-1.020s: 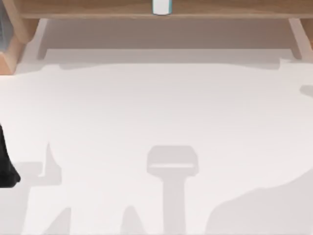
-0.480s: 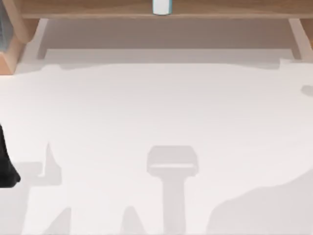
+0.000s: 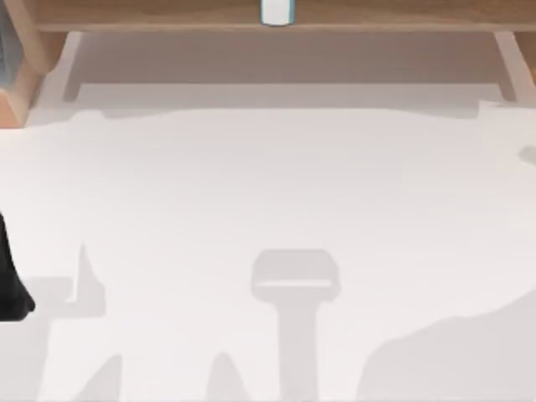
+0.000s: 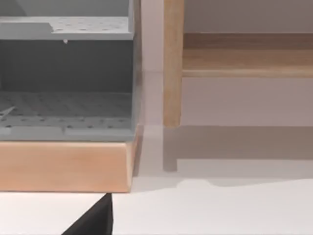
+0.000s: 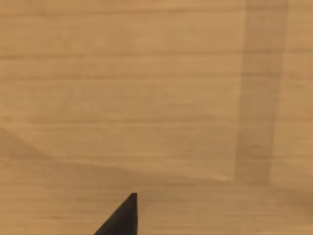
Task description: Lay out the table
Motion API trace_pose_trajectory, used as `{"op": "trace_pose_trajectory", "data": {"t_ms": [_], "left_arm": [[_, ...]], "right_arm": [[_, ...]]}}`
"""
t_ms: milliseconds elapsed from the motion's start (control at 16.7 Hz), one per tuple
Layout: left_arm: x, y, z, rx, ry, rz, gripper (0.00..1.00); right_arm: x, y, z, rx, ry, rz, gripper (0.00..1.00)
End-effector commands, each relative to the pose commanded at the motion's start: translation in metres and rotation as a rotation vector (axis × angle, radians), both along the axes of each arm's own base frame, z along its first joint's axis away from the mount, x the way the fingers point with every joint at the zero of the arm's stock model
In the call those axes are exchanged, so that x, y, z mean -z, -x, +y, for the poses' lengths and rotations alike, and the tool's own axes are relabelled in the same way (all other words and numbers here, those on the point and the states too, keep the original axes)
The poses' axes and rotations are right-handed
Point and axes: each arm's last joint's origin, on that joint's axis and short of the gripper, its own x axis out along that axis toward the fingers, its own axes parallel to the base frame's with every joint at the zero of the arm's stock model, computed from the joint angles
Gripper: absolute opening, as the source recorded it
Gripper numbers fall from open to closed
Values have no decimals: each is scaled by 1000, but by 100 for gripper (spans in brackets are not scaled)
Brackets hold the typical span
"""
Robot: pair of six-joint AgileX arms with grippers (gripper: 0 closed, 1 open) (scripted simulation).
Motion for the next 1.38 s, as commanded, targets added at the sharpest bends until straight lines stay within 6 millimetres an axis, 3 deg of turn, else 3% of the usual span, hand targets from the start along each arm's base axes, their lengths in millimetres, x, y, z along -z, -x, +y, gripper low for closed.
{"op": "trace_pose_trajectory", "data": {"t_ms": [300,360,480,660,840,1080,1260,1380], "left_arm": [[0,0,0,0,0,0,100],[0,0,0,0,0,0,100],[0,0,0,0,0,0,100],[0,0,0,0,0,0,100],[0,0,0,0,0,0,100],[0,0,0,0,0,0,100],[0,0,0,0,0,0,100],[0,0,0,0,0,0,100]], "right_arm": [[0,0,0,0,0,0,100],[14,7,0,7,-26,49,100],[12,8,1,6,-37,52,100],[-7,16,11,6,-131,76,100],[-47,36,27,22,-289,95,100],[-121,89,62,51,-538,61,100],[-168,151,97,52,-729,-6,100],[-183,196,120,39,-858,-51,100]]}}
